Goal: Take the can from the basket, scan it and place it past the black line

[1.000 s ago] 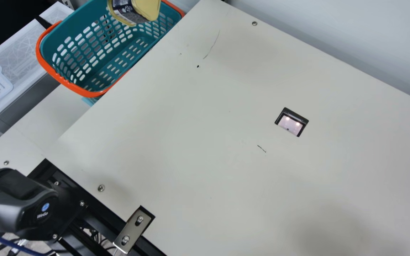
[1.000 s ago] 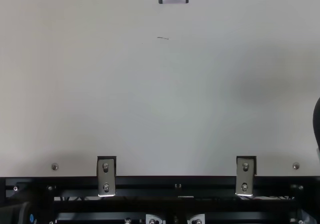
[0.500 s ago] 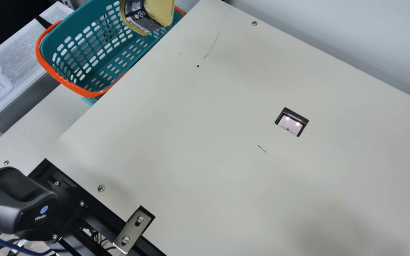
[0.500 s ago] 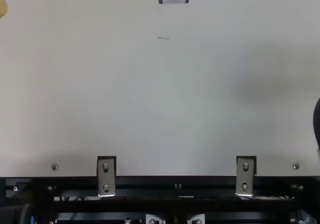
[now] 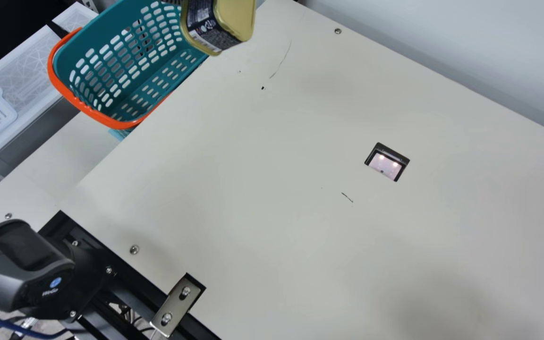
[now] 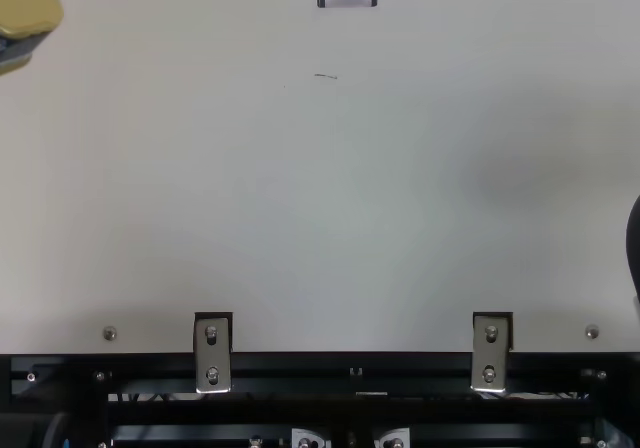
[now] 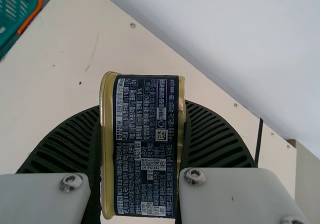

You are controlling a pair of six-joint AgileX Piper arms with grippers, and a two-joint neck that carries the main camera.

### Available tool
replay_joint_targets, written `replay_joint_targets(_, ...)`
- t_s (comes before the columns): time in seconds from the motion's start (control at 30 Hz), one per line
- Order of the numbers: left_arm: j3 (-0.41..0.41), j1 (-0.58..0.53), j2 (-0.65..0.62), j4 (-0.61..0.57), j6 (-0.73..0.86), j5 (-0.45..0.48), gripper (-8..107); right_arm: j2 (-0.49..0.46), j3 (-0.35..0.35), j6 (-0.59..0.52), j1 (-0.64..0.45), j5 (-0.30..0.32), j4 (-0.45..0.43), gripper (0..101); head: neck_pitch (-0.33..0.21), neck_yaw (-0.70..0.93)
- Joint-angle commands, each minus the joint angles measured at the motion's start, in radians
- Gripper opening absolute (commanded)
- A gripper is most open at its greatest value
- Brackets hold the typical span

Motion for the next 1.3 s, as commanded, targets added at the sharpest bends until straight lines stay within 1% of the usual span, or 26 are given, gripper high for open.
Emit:
replay_joint_targets(0.0,-0.004,-0.011,0.000,0.004,-0.021,0.003,10,0.000,0.000,0.000,0.000,0.000,0.000,101,-0.028,0.011)
replay_joint_targets(0.3,-0.018,-0.053,0.000,0.013,-0.084,0.016,10,0.000,0.000,0.000,0.000,0.000,0.000,101,-0.028,0.011)
replay_joint_targets(1.27,-0.052,-0.088,-0.002,-0.048,-0.201,0.095,10,0.000,0.000,0.000,0.000,0.000,0.000,101,-0.028,0.011)
